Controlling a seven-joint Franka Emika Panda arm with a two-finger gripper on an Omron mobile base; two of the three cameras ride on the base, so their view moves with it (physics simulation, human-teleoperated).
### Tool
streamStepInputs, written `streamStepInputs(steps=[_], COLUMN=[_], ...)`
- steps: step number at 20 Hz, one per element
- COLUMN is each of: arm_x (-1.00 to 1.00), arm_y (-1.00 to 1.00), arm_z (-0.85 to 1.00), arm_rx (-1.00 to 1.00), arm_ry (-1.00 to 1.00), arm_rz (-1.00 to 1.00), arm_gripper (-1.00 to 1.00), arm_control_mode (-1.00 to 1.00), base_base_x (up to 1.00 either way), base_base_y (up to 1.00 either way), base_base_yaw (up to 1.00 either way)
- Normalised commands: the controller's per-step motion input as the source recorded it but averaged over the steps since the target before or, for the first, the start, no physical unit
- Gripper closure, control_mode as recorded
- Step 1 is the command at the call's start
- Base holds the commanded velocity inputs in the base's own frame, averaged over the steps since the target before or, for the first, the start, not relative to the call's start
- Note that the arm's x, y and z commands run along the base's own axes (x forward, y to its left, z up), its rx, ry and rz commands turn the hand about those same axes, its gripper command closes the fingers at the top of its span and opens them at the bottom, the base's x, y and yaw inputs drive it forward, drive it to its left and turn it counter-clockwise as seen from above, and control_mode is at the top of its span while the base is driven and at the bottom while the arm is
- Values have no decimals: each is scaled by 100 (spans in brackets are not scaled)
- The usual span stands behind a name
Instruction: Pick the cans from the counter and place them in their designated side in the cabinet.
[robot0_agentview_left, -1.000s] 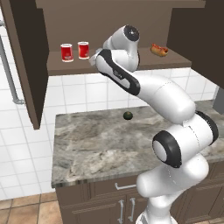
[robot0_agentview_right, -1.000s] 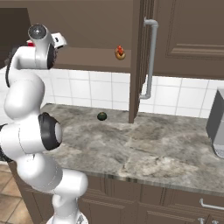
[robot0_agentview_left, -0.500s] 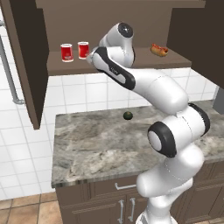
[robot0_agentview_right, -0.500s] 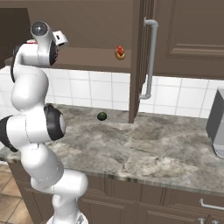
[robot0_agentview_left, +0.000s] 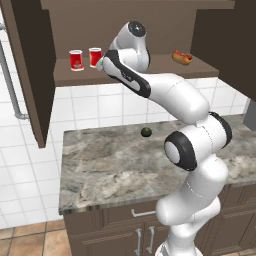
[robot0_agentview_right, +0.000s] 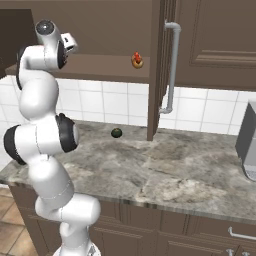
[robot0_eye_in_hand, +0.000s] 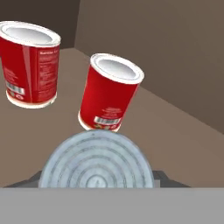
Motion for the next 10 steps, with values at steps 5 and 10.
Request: streamStepInputs(steps=[5, 10], arm_x=[15, 12], arm_y=[5, 3], arm_z=[-47, -33], arm_rx=[-7, -6], arm_ry=[3, 0], arm_rz=[0, 0], arm_gripper=[100, -100], arm_control_mode=[-100, -100], base_base_x=[0, 0], base_base_y=[0, 0], base_base_yaw=[0, 0])
